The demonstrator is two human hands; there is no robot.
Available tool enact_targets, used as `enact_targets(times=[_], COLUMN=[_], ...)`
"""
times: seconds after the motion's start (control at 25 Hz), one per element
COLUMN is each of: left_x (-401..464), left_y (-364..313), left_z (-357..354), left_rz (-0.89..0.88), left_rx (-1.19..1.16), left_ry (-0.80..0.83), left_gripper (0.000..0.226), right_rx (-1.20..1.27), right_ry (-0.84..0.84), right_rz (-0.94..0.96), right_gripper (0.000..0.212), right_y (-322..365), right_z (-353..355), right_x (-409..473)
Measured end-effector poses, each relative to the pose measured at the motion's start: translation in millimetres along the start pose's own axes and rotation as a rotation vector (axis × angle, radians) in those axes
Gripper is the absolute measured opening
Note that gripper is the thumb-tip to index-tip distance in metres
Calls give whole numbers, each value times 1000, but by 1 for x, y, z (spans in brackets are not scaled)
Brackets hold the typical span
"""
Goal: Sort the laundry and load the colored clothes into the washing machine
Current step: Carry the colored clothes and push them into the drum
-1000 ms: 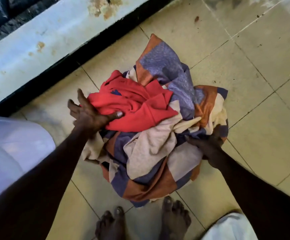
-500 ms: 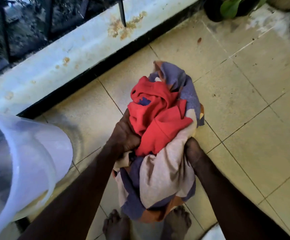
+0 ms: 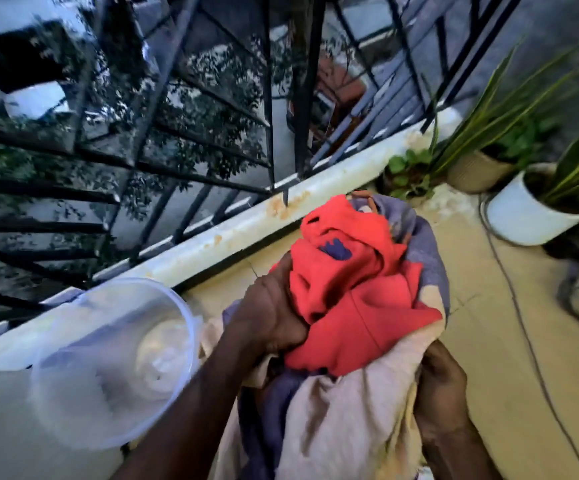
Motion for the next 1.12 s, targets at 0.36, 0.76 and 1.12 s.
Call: enact_targets(times=[0.36,0.76,1.12], left_x=[-153,-365,-608], left_y=[-144,-201,-158], left_z=[117,191,298], left_rz=[-319,-468,-597], left_rx=[-277,-342,-490], left_ry=[-108,-321,-432], left_gripper=[85,92,98], right_rx=[-102,-429,-568], right_ry=[193,282,392], right_rz=[147,406,527], right_gripper=[22,18,84], right_y=[96,97,-16], right_z=[-138,-199,-270], right_x=[-201,-404,-601])
Point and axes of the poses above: each hand's wrist, its own x-axis towards the middle knuckle, its own z-axis out of the back of the hand, y = z × x, the point moved 4 cm from there along x, towards the middle knuckle, and after that the axes turned 1 degree about -y, right-handed, at the moved point
